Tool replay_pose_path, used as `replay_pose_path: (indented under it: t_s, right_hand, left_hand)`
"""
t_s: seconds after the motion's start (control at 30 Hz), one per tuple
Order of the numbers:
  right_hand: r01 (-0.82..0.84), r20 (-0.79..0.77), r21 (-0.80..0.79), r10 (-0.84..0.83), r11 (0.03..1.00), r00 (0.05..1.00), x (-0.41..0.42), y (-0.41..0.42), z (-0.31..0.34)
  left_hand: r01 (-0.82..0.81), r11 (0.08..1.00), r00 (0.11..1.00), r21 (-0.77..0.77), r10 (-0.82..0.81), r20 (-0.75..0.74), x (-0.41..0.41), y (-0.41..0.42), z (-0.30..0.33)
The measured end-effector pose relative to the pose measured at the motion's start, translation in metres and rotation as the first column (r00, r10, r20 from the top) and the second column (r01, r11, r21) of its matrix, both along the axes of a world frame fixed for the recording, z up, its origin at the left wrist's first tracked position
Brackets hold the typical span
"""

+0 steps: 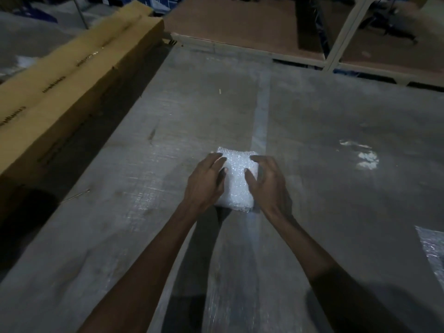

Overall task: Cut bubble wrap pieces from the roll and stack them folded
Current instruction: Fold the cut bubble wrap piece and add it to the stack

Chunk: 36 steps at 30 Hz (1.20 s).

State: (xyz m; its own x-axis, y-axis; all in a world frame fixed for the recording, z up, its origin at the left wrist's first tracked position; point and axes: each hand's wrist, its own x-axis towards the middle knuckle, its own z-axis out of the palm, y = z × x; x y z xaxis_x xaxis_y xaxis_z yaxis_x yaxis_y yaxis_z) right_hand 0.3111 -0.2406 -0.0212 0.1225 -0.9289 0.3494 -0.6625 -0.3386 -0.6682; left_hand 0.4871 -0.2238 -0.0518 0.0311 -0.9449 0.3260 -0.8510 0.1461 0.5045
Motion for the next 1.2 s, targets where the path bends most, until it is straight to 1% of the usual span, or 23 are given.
replay_pose_path:
  t_s: [0.03, 0.07, 0.13, 0.2, 0.27, 0.37, 0.47, 0.63, 0.7, 0.8, 0.9, 0.97, 1.07, 1.2]
  right_hand:
    - [-0.068, -0.086, 0.006, 0.068, 0.998, 0.994, 0.004, 0.000, -0.007]
    - [-0.123, -0.170, 0.046, 0.129, 0.991, 0.977, 0.009, -0.001, -0.013]
    - [-0.179, -0.304, 0.125, 0.210, 0.976, 0.929, 0.014, -0.003, -0.028]
    - [-0.178, -0.404, 0.179, 0.238, 0.968, 0.883, 0.016, -0.004, -0.037]
    - [-0.165, -0.455, 0.229, 0.255, 0.959, 0.853, 0.014, -0.001, -0.044]
    - [-0.154, -0.467, 0.251, 0.259, 0.956, 0.845, 0.007, 0.000, -0.052]
    - [-0.142, -0.463, 0.248, 0.246, 0.958, 0.851, 0.003, 0.000, -0.057]
    - [-0.143, -0.440, 0.261, 0.250, 0.955, 0.863, 0.001, 0.001, -0.057]
    - [-0.166, -0.441, 0.290, 0.285, 0.943, 0.851, 0.000, -0.002, -0.050]
    - [-0.199, -0.414, 0.315, 0.323, 0.928, 0.851, -0.008, -0.006, -0.033]
    - [-0.202, -0.365, 0.292, 0.304, 0.935, 0.880, -0.025, 0.003, -0.009]
    - [-0.189, -0.350, 0.287, 0.287, 0.939, 0.892, -0.042, 0.016, 0.004]
    - [-0.151, -0.333, 0.297, 0.251, 0.943, 0.909, -0.077, 0.042, 0.016]
    - [-0.095, -0.366, 0.301, 0.207, 0.949, 0.907, -0.135, 0.090, 0.015]
  left_hand:
    - [0.050, 0.996, 0.997, 0.067, -0.054, 0.049, -0.002, -0.002, -0.003]
    - [0.089, 0.985, 0.989, 0.150, -0.105, 0.100, -0.003, -0.003, -0.004]
    - [0.120, 0.953, 0.966, 0.277, -0.177, 0.190, -0.004, -0.003, -0.010]
    - [0.116, 0.952, 0.963, 0.285, -0.177, 0.201, -0.001, 0.000, -0.019]
    - [0.116, 0.953, 0.966, 0.280, -0.174, 0.190, 0.003, 0.001, -0.026]
    - [0.143, 0.942, 0.958, 0.302, -0.208, 0.196, 0.009, 0.001, -0.032]
    - [0.131, 0.954, 0.960, 0.270, -0.190, 0.205, 0.017, 0.002, -0.037]
    - [0.105, 0.948, 0.958, 0.300, -0.177, 0.224, 0.019, 0.003, -0.036]
    - [0.097, 0.939, 0.948, 0.329, -0.188, 0.258, 0.020, 0.001, -0.032]
    - [0.074, 0.917, 0.903, 0.392, -0.229, 0.364, 0.019, -0.004, -0.019]
    - [0.035, 0.934, 0.893, 0.355, -0.189, 0.408, 0.011, 0.000, 0.003]
    - [0.013, 0.949, 0.905, 0.315, -0.145, 0.399, -0.003, 0.013, 0.018]
    - [0.019, 0.963, 0.930, 0.267, -0.115, 0.348, -0.034, 0.047, 0.026]
    - [0.073, 0.969, 0.957, 0.235, -0.134, 0.255, -0.085, 0.103, 0.019]
